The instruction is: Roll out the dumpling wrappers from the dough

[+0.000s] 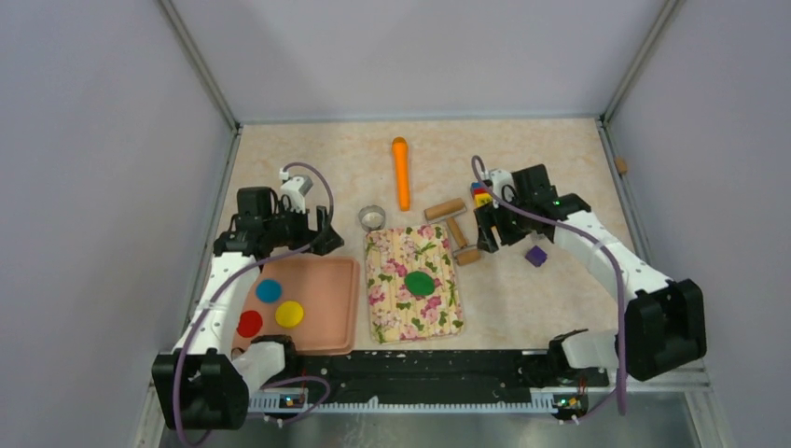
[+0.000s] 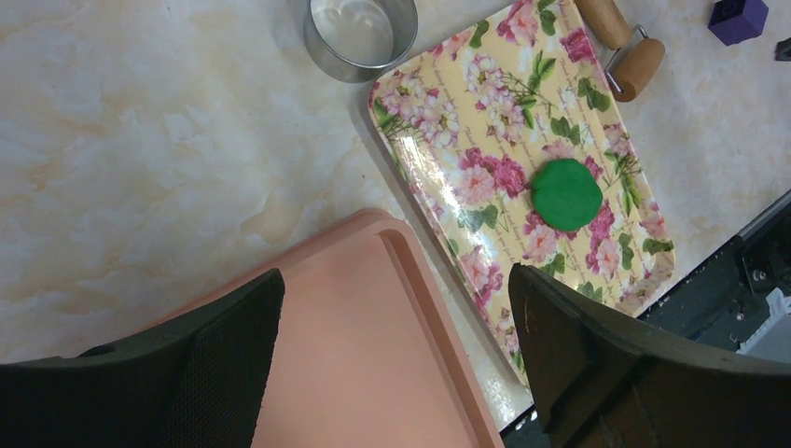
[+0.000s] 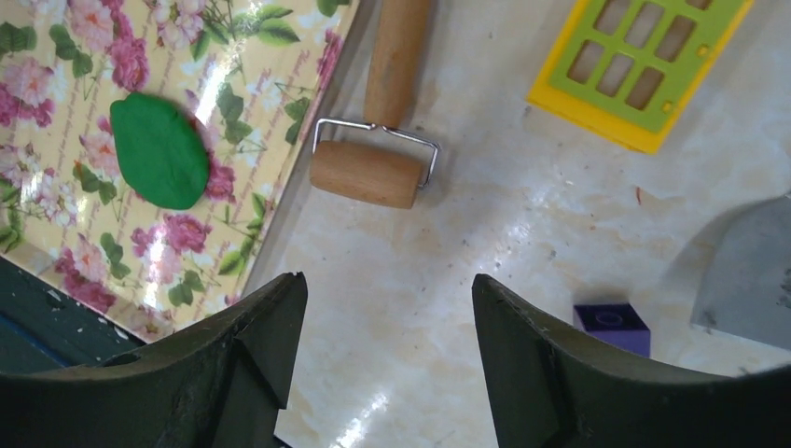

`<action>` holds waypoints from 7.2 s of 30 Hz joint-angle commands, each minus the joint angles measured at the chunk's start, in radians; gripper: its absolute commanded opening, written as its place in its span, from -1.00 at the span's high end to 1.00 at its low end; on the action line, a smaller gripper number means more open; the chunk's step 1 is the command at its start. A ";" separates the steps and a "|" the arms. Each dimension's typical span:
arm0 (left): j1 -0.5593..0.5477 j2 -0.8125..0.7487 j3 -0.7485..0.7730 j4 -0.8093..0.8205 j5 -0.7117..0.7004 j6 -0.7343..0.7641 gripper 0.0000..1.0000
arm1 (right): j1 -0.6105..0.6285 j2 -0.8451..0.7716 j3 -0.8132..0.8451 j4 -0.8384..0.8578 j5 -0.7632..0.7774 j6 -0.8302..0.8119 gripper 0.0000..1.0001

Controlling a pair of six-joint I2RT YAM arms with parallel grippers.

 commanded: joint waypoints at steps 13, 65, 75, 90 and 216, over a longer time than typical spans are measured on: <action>-0.001 -0.059 0.043 0.015 0.030 0.036 -0.89 | 0.144 0.436 0.173 0.328 0.120 0.035 -0.08; -0.896 0.190 0.139 0.545 -0.310 1.410 -0.19 | 0.140 0.084 0.344 -0.170 -0.564 0.122 1.00; -0.914 0.291 0.127 0.690 -0.421 1.452 0.79 | 0.132 0.115 0.362 -0.184 -0.586 0.111 1.00; -0.856 0.225 0.337 0.123 -0.275 0.744 1.00 | -0.023 -0.029 0.490 -0.039 -0.653 -0.063 -0.73; -0.428 0.636 0.899 -0.135 0.037 0.397 -0.20 | 0.086 -0.332 0.281 -0.392 -0.133 -0.473 1.00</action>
